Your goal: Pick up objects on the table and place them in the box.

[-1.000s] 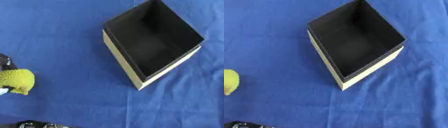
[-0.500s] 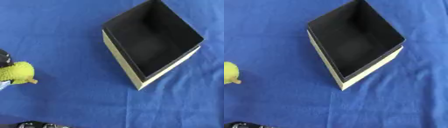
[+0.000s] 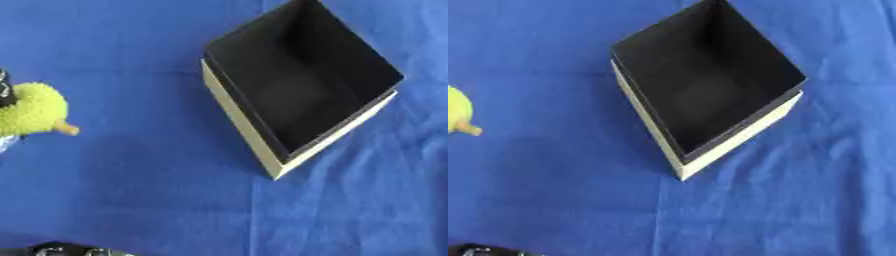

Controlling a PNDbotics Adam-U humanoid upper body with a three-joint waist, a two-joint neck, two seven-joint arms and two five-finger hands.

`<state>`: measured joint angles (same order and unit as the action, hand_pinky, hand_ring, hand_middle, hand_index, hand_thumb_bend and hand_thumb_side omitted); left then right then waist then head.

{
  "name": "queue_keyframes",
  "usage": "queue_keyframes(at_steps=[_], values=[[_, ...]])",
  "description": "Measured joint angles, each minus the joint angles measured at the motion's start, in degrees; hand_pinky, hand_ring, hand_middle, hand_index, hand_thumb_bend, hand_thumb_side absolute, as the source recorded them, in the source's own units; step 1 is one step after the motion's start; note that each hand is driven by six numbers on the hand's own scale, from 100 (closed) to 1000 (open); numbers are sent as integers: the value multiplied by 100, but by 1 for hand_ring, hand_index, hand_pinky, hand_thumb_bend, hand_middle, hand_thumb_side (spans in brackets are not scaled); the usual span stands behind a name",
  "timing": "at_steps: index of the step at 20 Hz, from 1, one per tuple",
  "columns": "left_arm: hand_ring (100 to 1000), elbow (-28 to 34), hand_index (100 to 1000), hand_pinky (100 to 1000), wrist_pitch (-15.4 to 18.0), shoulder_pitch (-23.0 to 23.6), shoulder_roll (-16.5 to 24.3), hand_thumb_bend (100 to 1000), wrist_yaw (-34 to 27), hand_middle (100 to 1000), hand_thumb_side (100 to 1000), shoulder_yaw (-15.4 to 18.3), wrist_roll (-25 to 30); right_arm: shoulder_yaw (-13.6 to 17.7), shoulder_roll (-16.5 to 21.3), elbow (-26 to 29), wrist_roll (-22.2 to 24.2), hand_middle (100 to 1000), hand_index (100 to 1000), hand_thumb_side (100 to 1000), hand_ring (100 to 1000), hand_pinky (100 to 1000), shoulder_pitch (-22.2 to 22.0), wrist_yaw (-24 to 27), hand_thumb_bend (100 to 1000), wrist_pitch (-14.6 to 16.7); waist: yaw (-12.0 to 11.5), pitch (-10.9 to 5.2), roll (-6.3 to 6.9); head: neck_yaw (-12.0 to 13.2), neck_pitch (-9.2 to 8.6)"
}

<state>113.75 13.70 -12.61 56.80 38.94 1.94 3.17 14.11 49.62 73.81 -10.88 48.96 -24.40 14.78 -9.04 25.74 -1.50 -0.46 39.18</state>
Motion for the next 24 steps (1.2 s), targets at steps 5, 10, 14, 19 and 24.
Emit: queue_keyframes(at_steps=[5,10,14,19,24], values=[[369,2,403,177,173,-993,-137,190,-191,358,100,-278,-145,-4,-54,2,5,620,830,116,775,813,29,6,100,-3,35,0,0,-56,9],[355,2,373,156,267,-1261,-288,142,-419,345,100,-477,-137,-65,-179,6,50,620,830,117,774,813,145,23,100,16,212,0,0,15,10],[350,2,376,162,515,-1787,-752,142,-620,340,100,-862,-117,-145,-371,8,150,619,831,137,776,814,266,29,100,46,355,0,0,184,11],[337,1,377,161,496,-2446,-1388,132,-596,333,100,-1091,57,-179,-450,8,205,618,833,153,778,815,295,29,100,56,353,0,0,282,11],[342,-144,377,164,224,-3135,-2063,144,-385,337,100,-1325,341,-176,-450,8,204,617,834,164,780,816,274,30,100,52,254,0,0,271,11]])
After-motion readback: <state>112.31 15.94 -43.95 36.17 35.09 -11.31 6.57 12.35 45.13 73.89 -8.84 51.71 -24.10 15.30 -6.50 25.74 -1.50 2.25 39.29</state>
